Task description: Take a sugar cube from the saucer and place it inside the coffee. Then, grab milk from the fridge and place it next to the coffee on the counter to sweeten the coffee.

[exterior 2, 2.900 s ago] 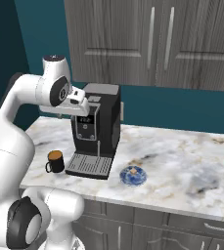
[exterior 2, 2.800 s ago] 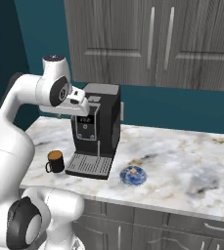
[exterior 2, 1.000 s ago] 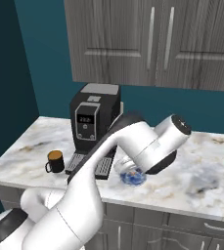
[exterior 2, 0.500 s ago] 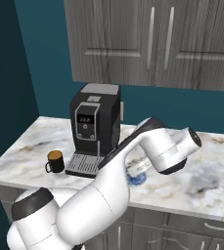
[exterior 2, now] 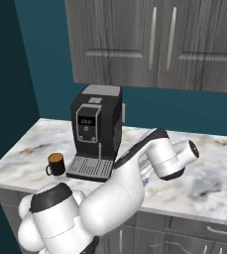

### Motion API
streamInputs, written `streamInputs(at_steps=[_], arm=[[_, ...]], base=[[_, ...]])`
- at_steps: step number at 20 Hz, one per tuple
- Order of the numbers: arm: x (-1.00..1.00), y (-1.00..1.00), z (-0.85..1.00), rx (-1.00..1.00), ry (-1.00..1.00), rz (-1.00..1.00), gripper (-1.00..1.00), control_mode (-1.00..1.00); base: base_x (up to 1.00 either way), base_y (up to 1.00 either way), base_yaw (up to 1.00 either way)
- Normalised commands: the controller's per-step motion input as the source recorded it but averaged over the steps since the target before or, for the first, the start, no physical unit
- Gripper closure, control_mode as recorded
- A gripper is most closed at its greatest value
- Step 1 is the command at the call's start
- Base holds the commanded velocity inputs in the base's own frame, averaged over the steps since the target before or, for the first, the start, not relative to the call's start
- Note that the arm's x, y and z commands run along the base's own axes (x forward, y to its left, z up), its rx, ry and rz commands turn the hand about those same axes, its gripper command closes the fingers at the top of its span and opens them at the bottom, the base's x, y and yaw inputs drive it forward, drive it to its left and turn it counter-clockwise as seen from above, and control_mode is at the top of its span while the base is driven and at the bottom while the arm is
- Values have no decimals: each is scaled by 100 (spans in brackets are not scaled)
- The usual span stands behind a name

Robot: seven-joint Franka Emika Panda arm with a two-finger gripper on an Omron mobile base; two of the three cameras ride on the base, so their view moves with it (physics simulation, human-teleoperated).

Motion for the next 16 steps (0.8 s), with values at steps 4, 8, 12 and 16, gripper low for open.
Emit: streamInputs(at_steps=[4,8,12,16], arm=[[54,4,-48,0,0,0,-100,-100],[30,1,-40,0,0,0,-100,-100],[8,3,-29,0,-1,0,-100,-100],[14,12,-23,-3,-3,-1,-100,-100]], base=[[0,0,0],[0,0,0],[0,0,0],[0,0,0]])
